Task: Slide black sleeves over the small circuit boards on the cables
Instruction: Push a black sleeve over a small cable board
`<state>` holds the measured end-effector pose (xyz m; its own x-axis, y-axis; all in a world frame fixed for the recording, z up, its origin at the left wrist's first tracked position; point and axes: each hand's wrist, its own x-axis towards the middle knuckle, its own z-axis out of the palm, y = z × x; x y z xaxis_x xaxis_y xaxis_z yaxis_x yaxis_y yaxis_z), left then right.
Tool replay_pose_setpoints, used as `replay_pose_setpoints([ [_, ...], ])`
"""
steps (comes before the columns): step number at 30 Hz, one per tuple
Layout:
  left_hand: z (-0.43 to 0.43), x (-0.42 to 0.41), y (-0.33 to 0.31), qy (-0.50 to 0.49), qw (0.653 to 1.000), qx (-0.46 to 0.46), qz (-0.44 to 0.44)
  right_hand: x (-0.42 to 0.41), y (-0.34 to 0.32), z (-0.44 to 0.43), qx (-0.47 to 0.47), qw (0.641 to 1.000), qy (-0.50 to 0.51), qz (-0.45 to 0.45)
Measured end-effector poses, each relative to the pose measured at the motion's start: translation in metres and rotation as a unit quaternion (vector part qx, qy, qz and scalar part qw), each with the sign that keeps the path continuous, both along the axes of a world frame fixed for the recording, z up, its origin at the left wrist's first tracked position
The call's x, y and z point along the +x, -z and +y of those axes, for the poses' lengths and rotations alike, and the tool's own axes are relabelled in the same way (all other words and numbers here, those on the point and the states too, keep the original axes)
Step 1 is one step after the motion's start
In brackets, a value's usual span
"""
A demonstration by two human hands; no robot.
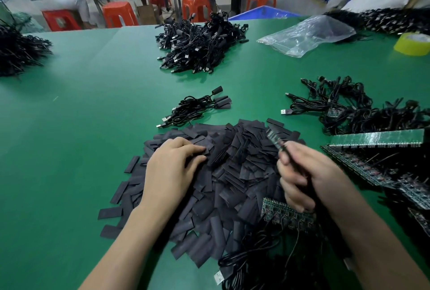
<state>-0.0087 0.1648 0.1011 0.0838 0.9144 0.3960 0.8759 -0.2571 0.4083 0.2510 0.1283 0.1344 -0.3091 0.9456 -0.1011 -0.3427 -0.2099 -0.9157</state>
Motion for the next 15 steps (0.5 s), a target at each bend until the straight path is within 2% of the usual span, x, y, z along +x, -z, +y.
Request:
replay_pose_setpoints([
  [3, -0.006, 0.001, -0.004, 0.022, 0.999, 0.021, -0.013, -0.012, 0.009, -0.002, 0.021, 0.993, -0.017, -0.117],
  [5, -0.013, 0.004, -0.008, 0.071, 0.994, -0.005, -0.078, -0.018, 0.013, -0.004, 0.035, 0.986, -0.016, -0.164],
  [7, -0.020, 0.008, -0.013, 0.136, 0.965, -0.106, -0.196, -0.024, 0.017, -0.008, 0.059, 0.980, -0.016, -0.190],
  [9, -0.026, 0.012, -0.018, 0.194, 0.916, -0.195, -0.293, -0.028, 0.020, -0.010, 0.076, 0.977, -0.017, -0.200],
  [12, -0.029, 0.014, -0.019, 0.205, 0.875, -0.221, -0.380, -0.029, 0.021, -0.012, 0.079, 0.970, -0.033, -0.228],
  [15, -0.035, 0.013, -0.014, 0.200, 0.864, -0.234, -0.398, -0.030, 0.023, -0.012, 0.076, 0.966, -0.042, -0.242],
])
